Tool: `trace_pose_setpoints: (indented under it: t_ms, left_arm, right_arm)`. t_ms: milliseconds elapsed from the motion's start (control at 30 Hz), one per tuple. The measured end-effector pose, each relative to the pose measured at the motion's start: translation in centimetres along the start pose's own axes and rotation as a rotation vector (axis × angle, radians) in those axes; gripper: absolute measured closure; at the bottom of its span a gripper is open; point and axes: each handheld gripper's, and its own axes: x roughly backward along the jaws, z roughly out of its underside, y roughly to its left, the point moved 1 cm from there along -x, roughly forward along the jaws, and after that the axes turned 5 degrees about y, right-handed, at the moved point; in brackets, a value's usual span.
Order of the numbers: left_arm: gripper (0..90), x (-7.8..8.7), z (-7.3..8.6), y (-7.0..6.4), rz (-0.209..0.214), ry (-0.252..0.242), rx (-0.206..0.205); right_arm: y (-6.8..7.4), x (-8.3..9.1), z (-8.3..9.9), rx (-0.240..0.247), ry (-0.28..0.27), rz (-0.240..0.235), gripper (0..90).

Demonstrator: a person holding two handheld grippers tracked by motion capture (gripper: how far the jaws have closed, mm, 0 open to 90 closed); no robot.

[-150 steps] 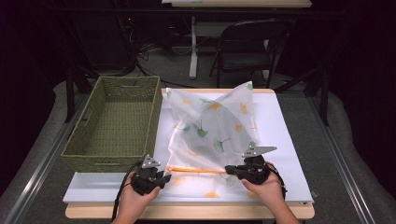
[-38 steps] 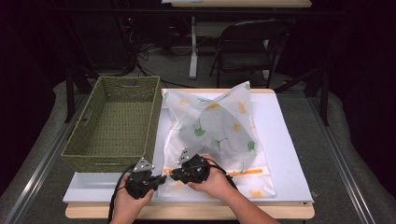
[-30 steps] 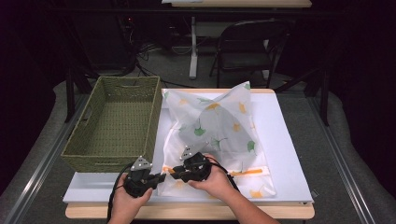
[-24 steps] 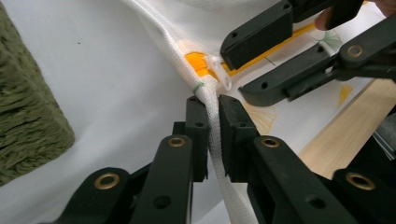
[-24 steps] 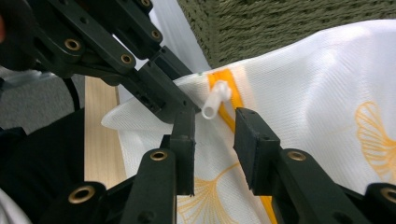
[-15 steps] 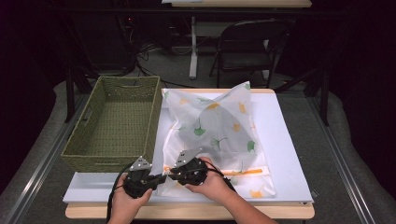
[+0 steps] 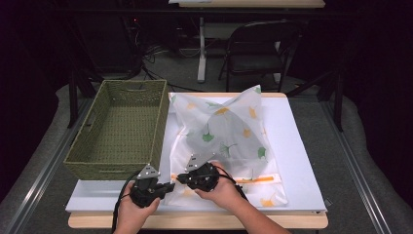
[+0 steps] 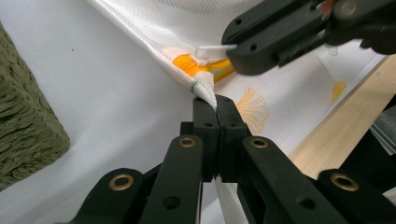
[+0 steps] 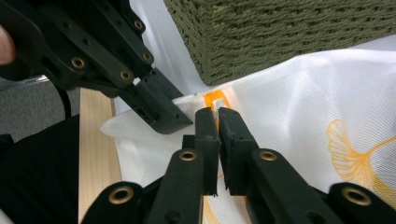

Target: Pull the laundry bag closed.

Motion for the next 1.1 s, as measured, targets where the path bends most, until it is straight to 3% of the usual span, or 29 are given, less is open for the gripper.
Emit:
trace_pose_setpoints:
  t_ms: [200,300,600,800,967,1100]
  left_arm:
    - [89.0,0.0,0.0,0.0,-0.004,-0.001,-0.003]
    - [88.9,0.0,0.1,0.1,-0.005,0.003,-0.002]
    - [87.1,-0.4,0.7,0.8,-0.034,0.024,0.024]
    - [73.5,-0.2,0.2,1.0,-0.018,-0.004,0.038]
    - [85.3,-0.3,-0.1,0.9,-0.019,-0.004,0.027]
    - [87.4,-0.2,-0.1,0.7,-0.026,-0.01,0.015]
  right_arm:
    - [-0.5,-0.1,0.2,-0.036,0.017,-0.011,89.6]
    - [-0.8,-0.3,0.4,-0.071,0.019,-0.046,89.8]
    - [-2.4,-0.2,1.2,-0.279,-0.005,-0.207,89.9]
    - [-2.3,-0.4,1.5,-0.292,0.01,-0.223,89.9]
    - [-2.3,-0.5,1.6,-0.311,0.007,-0.224,89.9]
    - [-2.4,-0.5,1.6,-0.344,-0.022,-0.23,89.7]
